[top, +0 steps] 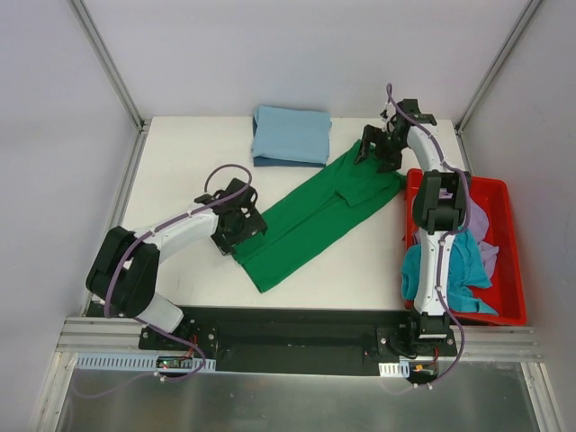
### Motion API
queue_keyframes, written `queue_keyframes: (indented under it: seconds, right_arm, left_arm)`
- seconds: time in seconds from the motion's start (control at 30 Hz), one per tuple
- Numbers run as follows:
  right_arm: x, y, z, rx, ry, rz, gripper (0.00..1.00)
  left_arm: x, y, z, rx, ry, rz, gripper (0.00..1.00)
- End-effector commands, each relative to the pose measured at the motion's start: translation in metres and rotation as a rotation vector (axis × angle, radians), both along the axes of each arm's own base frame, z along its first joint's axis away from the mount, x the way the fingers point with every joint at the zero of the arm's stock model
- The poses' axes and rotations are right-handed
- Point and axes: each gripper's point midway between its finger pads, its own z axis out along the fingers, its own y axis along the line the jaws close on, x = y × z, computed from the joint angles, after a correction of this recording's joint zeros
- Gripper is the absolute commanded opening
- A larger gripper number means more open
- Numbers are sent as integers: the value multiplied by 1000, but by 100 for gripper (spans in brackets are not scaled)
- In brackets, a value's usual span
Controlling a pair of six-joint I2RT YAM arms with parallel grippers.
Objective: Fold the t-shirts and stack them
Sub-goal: Rotate the tshirt 45 degrees, then grab the bottom of the folded rectangular tshirt with both arms
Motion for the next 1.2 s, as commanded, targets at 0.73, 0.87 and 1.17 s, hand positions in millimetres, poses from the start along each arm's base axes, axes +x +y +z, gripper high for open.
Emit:
queue_keyframes:
  seconds: [0.73,0.87,1.17]
  right_arm:
    - [-367,312,42,-209,-574,950,94]
    - [-370,321,14,-264,-560,978,88]
    - [-375,319,-24,-327,-558,1036,68]
  left_arm:
    - [-4,70,-35,12,-27,-40,55]
    - [-7,73,-47,24,20,-31,40]
    - [-11,69,-58,2,86,-28,15]
